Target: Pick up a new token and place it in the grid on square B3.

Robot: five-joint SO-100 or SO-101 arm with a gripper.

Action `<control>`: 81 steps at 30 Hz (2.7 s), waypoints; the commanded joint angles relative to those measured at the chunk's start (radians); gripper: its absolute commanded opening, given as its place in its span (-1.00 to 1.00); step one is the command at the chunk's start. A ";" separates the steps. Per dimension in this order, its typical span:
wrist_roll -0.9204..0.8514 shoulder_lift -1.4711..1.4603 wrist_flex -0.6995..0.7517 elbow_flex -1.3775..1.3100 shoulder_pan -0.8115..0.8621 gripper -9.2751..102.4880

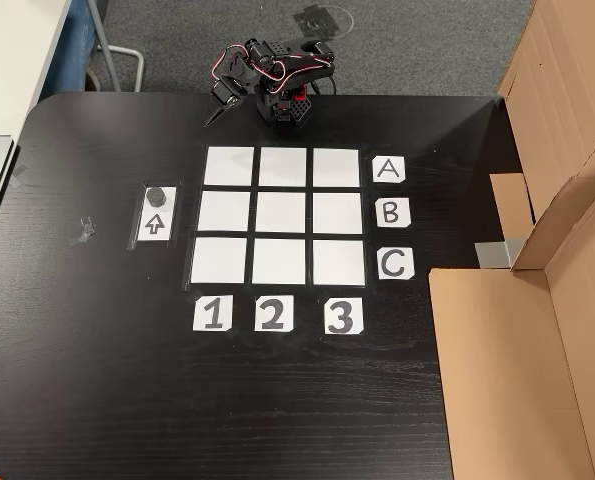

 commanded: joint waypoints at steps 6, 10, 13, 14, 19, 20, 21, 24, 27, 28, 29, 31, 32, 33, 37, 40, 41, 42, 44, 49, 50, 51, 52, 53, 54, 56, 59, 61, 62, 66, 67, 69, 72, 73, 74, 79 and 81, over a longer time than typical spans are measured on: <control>0.049 0.000 0.006 -0.014 0.031 -0.85; 0.049 0.000 0.006 -0.014 0.031 -0.85; 0.049 0.000 0.006 -0.014 0.031 -0.85; 0.049 0.000 0.006 -0.014 0.031 -0.85; 0.049 0.000 0.006 -0.014 0.031 -0.85; 0.049 0.000 0.006 -0.014 0.031 -0.85; 0.049 0.000 0.006 -0.014 0.031 -0.85; 0.049 0.000 0.006 -0.014 0.032 -0.85; 0.049 0.000 0.006 -0.014 0.031 -0.85; 0.049 0.000 0.006 -0.014 0.031 -0.85; 0.049 0.000 0.006 -0.014 0.031 -0.85; 0.049 0.000 0.006 -0.014 0.031 -0.85; 0.049 0.000 0.006 -0.014 0.031 -0.85; 0.049 0.000 0.006 -0.014 0.031 -0.85; 0.052 0.000 0.006 -0.014 0.034 -0.85; 0.049 0.000 0.006 -0.014 0.031 -0.85; 0.054 0.000 0.003 -0.014 0.032 -0.85; 0.066 0.000 0.006 -0.015 0.038 -0.85; 0.063 0.000 0.025 -0.023 0.028 -0.79; 0.058 0.000 0.054 -0.069 0.025 -0.55; 0.063 0.000 0.052 -0.087 0.025 -0.50; 0.064 0.000 0.057 -0.115 0.025 -0.46; 0.071 0.000 0.063 -0.152 0.023 -0.43; 0.075 0.000 0.066 -0.186 0.023 -0.40; 0.080 -0.002 0.066 -0.219 0.021 -0.36; 0.083 -0.002 0.067 -0.276 0.021 -0.33; 0.097 -0.014 0.069 -0.345 0.028 -0.29; 0.112 -0.051 0.069 -0.390 0.031 -0.28; 0.118 -0.091 0.071 -0.419 0.031 -0.28; 0.135 -0.337 0.071 -0.575 0.032 -0.28; 0.138 -0.397 0.071 -0.618 0.034 -0.27; 0.138 -0.503 0.071 -0.696 0.037 -0.27; 0.138 -0.627 0.071 -0.798 0.041 -0.27; 0.138 -0.669 0.071 -0.830 0.043 -0.27; 0.140 -0.718 0.072 -0.865 0.048 -0.27; 0.140 -0.991 0.124 -1.071 0.055 -0.27; 0.140 -1.095 0.153 -1.155 0.055 -0.27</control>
